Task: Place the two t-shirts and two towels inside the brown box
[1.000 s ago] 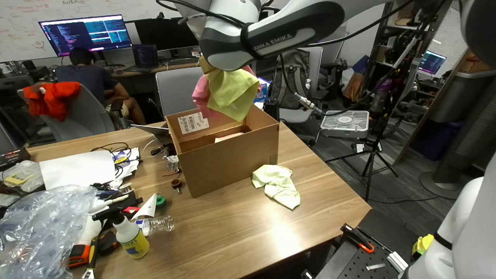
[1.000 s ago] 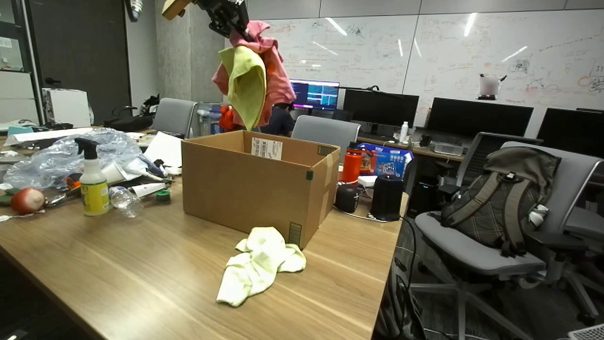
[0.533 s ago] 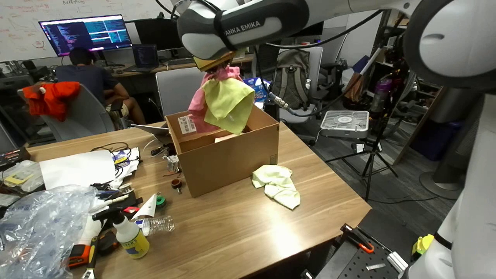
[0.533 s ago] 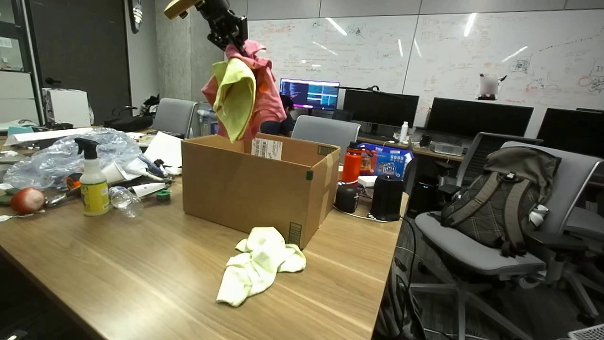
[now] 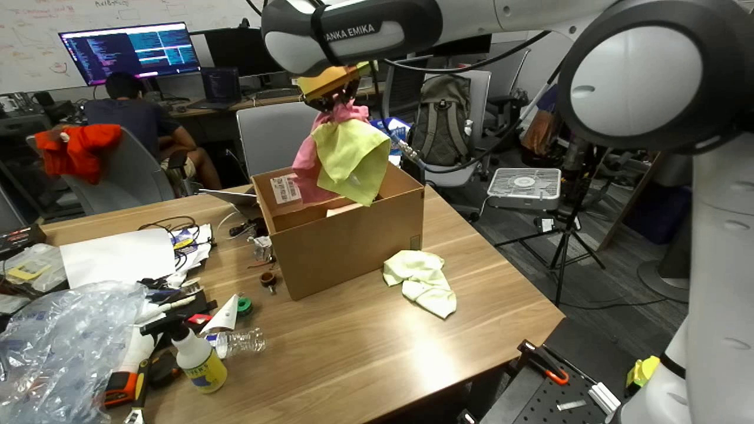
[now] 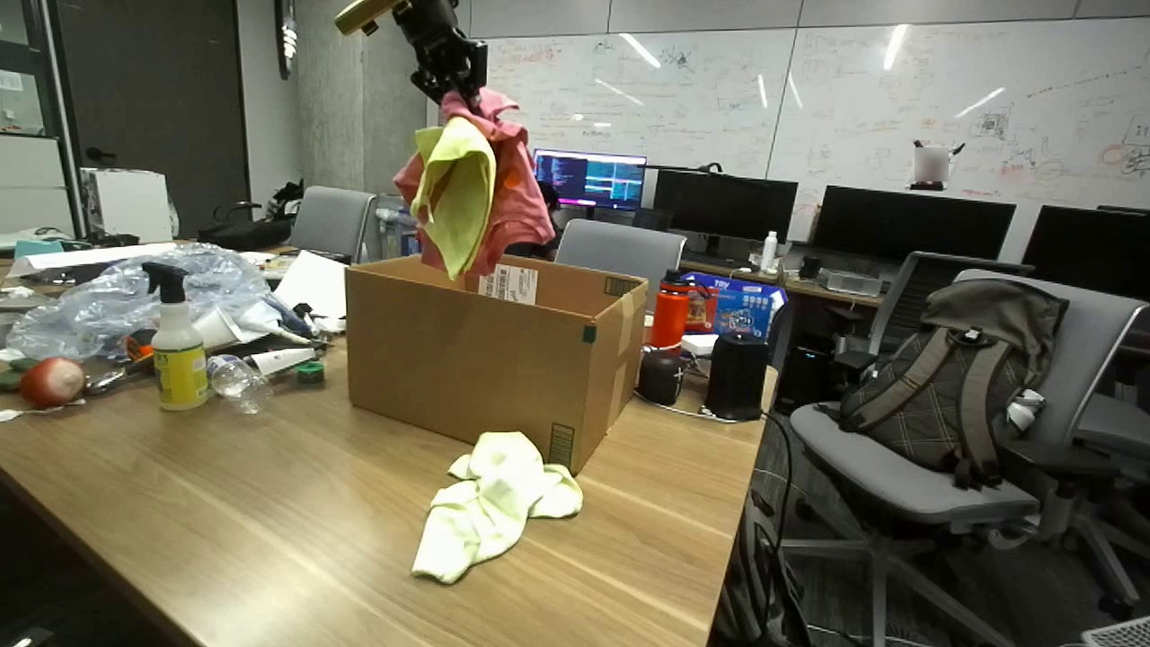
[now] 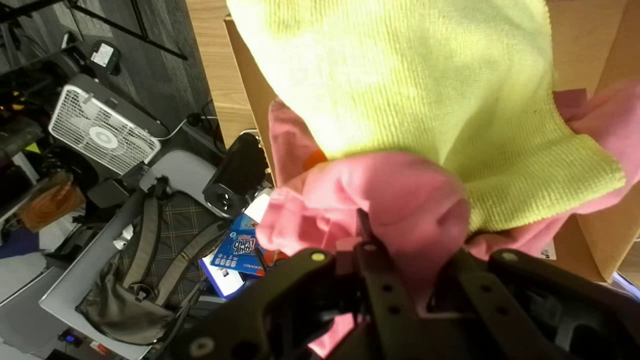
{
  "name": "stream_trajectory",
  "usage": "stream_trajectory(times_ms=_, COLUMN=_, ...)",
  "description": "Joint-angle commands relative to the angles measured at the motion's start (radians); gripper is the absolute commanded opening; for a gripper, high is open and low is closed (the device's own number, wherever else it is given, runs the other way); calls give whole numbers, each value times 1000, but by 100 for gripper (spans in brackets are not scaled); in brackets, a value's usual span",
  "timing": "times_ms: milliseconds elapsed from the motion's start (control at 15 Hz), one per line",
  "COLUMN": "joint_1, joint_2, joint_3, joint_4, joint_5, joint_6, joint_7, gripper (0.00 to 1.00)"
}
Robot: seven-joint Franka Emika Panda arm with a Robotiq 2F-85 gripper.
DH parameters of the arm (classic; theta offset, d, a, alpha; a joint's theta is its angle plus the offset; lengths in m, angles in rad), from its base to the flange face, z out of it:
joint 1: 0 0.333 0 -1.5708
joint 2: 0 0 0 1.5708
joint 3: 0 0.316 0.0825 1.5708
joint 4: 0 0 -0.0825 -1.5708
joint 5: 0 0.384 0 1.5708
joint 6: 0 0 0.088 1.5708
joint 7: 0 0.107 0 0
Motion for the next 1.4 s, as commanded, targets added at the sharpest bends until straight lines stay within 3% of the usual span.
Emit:
stream_trajectory(times_ms=0, joint_1=0, joint_2=61, joint_3=-12, joint_4=111, joint_5=-5, joint_6=-35, joint_7=-20, gripper=4)
stream_trajectory(times_ms=800, joint_1=-7, joint_2=167, joint_3=-31, joint_4=205, joint_5=-19, joint_6=111, joint_7=-10, gripper=4)
stream_trajectory(times_ms=867, joint_1=-9, joint_2=174, joint_3=-31, joint_4=213, joint_5=-13, joint_6=105, joint_7=-10, gripper=40)
stream_trajectory(times_ms=933, joint_1=-12, joint_2=177, joint_3=-29, joint_4=216, joint_5=-10, joint_6=98, joint_7=-20, gripper=42)
stream_trajectory(times_ms=1333, joint_1=-25, joint_2=163, joint_3=-31, joint_4=188, joint_5=-11, joint_6=89, joint_7=-11, gripper=86)
